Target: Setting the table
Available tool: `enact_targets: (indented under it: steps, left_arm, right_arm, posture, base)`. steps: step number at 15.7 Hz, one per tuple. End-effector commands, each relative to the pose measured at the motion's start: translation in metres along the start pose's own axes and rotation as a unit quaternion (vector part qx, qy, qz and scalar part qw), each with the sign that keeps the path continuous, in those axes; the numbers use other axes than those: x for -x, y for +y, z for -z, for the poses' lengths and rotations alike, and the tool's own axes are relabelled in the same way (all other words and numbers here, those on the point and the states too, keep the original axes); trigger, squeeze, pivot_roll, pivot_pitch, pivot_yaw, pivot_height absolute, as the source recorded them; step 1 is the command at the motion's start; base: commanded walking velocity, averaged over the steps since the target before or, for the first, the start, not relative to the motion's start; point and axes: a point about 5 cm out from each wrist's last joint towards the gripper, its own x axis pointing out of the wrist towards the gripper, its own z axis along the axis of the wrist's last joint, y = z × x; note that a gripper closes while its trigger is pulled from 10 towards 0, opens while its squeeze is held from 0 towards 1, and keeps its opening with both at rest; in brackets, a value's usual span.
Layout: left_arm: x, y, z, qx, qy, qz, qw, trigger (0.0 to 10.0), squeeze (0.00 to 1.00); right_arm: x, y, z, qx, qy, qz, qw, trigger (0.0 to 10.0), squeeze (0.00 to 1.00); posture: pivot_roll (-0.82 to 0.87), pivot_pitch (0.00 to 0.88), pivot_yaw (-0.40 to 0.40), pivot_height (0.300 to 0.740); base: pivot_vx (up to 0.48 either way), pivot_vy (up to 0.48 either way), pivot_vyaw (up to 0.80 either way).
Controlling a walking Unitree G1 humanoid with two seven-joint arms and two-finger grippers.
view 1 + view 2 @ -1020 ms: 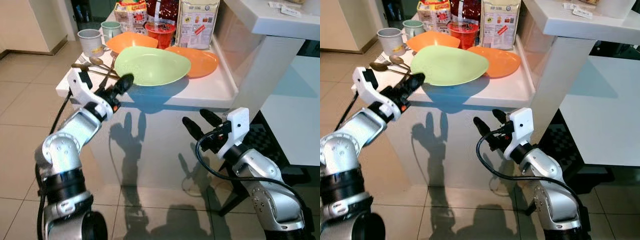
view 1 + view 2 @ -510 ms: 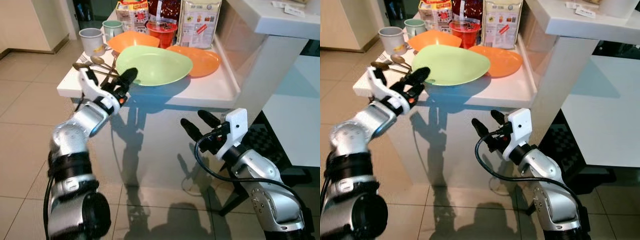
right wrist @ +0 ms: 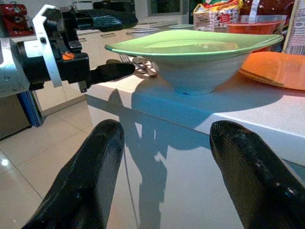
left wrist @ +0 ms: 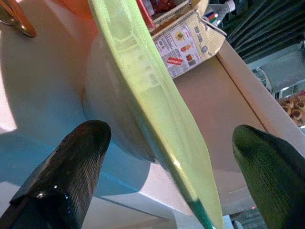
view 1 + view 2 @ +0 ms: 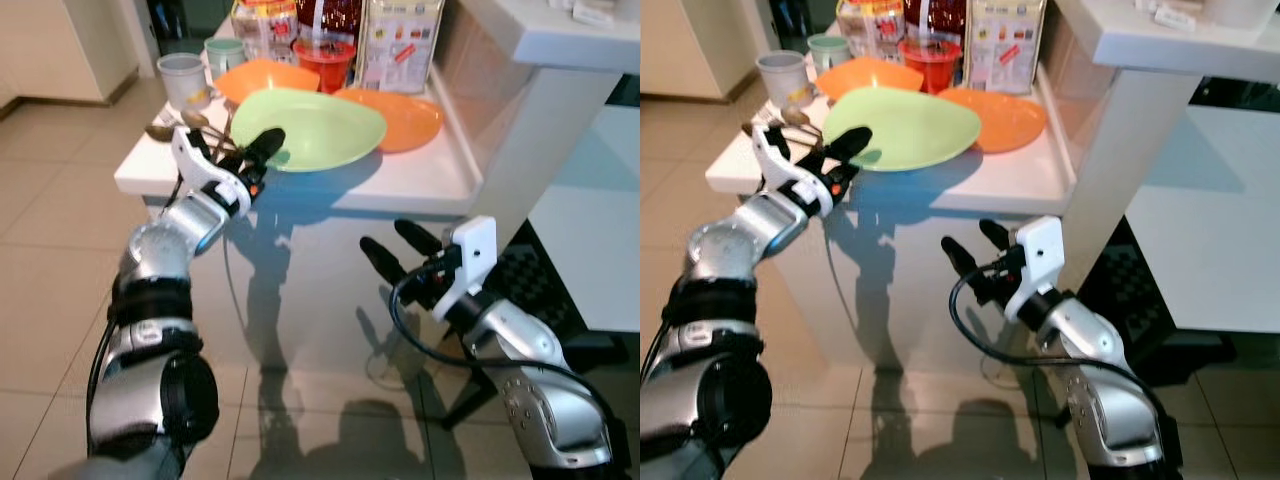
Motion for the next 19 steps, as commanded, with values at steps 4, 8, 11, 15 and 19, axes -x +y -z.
enact_targets:
  steps: [4,8,11,15,19]
  left_arm:
    - [-0.0099,-0.0099,-0.0027,-0.005,0.000,0.031,0.999,2.4,0.00]
    - [-0.0124,-0.0093,-0.0050,-0.005,-0.003,0.035,0.999,0.0,0.00]
    - [-0.0134,-0.0075,-0.0045,-0.004,-0.002,0.035,0.999,0.0,0.00]
    - [-0.0144,-0.0054,-0.0020,-0.002,0.002,0.033,0.999,0.0,0.00]
    - [-0.0150,-0.0061,-0.0015,-0.003,0.005,0.037,0.999,0.0,0.00]
  right_arm:
    - [0.0027,-0.0031,-0.0040,0.005,0.001,0.009,1.000,10.0,0.00]
    - [0.0007,-0.0035,-0.0050,0.006,0.000,0.009,1.000,10.0,0.00]
    - [-0.0005,-0.0041,-0.0052,0.006,0.000,0.008,1.000,10.0,0.00]
    - [-0.0010,-0.0046,-0.0050,0.006,0.001,0.009,1.000,10.0,0.00]
    - [-0.0013,-0.0044,-0.0045,0.006,0.002,0.010,1.000,10.0,0.00]
  posture:
    - [-0.06,0.000,0.006,0.740]
    - [-0.06,0.000,0.003,0.740]
    - [-0.05,0.000,0.000,0.740]
    - [-0.05,0.000,-0.002,0.740]
    - [-0.05,0.000,0.001,0.740]
  base:
    - [0.000,0.000,0.00]
    - [0.000,0.000,0.00]
    - [0.000,0.000,0.00]
    - [0.000,0.000,0.00]
    - [0.000,0.000,0.00]
